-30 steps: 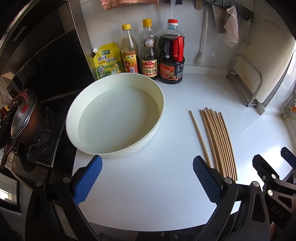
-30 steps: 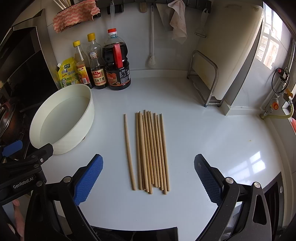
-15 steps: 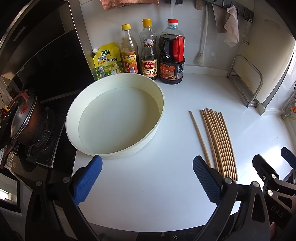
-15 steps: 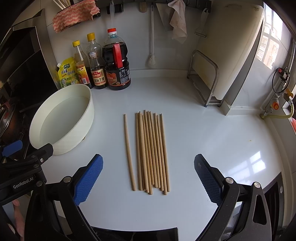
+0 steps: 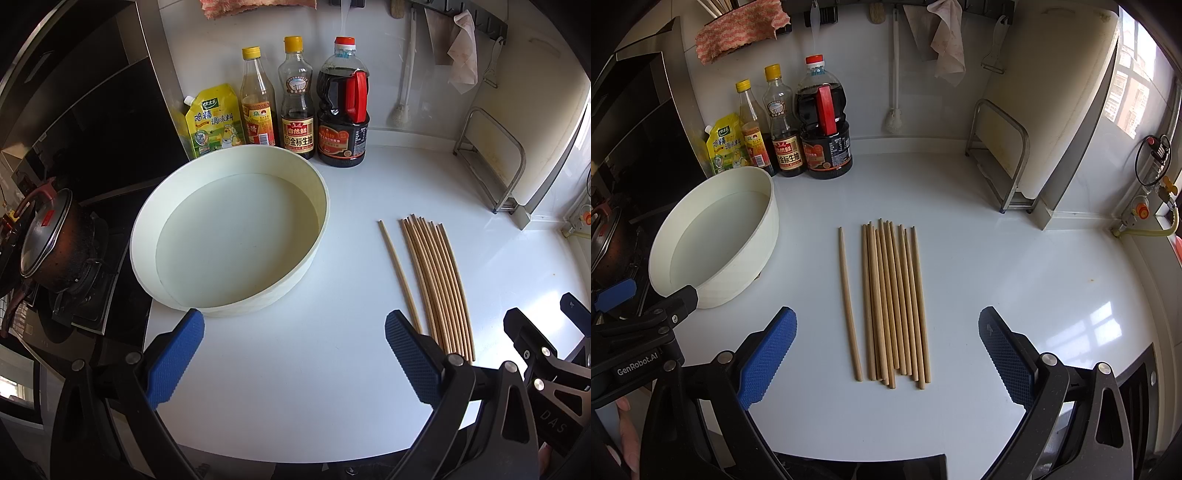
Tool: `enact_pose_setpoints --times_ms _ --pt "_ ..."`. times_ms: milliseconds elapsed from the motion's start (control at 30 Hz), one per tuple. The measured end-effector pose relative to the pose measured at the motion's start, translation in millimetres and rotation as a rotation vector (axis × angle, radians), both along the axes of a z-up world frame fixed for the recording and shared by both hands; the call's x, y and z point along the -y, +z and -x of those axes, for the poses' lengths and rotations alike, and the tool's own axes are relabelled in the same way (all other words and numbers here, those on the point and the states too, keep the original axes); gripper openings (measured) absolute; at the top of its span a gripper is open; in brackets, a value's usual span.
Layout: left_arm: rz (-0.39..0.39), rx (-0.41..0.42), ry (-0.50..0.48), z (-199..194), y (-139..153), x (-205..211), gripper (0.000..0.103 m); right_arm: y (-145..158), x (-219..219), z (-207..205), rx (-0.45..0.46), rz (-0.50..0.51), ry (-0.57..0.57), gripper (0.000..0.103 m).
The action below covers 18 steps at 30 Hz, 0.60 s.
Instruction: Organize utensils
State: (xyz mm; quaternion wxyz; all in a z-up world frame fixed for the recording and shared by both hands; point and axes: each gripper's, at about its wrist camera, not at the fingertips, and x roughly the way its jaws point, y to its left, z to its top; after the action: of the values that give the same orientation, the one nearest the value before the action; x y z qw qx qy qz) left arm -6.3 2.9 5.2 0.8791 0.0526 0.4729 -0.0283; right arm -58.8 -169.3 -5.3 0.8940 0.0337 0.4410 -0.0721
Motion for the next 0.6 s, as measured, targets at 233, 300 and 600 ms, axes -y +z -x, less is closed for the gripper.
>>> enact_pose_setpoints --times_ms 233,300,600 --pt "0.000 -0.002 0.000 0.0 -0.2 -0.4 0.097 -0.7 0.1 -0.4 -0.001 0.000 0.000 0.094" --pt "0.000 -0.002 0.000 -0.3 -0.4 -1.0 0.097 -0.7 0.5 -0.5 0.000 0.000 0.001 0.094" --pt "0.014 -0.040 -0.009 -11.8 -15.3 1.7 0.097 -12.0 11.2 -5.8 -0.018 -0.022 0.006 0.094"
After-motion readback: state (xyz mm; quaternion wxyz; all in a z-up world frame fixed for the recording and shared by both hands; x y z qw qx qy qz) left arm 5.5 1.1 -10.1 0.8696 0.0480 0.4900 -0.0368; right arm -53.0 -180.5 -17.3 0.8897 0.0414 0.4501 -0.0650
